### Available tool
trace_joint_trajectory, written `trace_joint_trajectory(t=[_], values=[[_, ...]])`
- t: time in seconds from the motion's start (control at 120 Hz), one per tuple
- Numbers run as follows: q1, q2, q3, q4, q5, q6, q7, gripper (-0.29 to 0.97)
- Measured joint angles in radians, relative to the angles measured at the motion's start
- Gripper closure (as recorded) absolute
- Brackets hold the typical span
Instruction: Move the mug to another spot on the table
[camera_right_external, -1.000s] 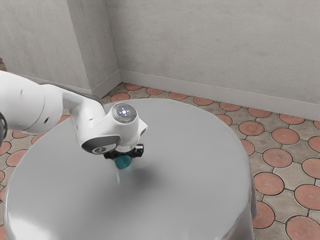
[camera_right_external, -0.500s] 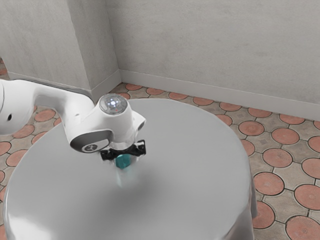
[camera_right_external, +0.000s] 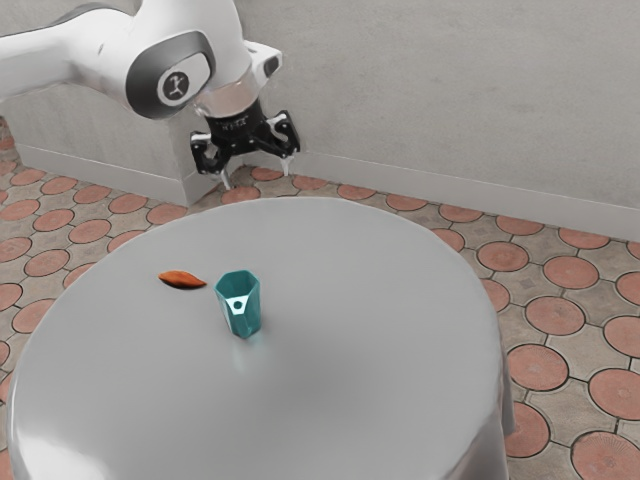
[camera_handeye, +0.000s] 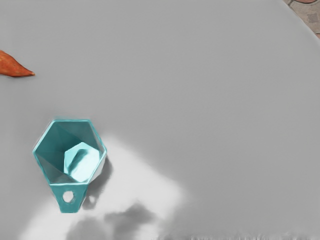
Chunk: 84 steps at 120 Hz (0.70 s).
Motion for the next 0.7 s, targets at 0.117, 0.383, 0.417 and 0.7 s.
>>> trace_joint_trajectory(t=[0.117,0.383,0.417,0.7], values=[[0.139,0.008,0.009,0.034,-0.075,-0.104,0.165,0.01],[0.484,0.054,-0.01,0.147,-0.108,-0.255,0.427,0.0],[0.523,0.07,-0.023,0.177,-0.106,-0.273,0.453,0.0],[0.262,0.255,-0.111,0.477,-0.102,-0.433,0.616,0.0]])
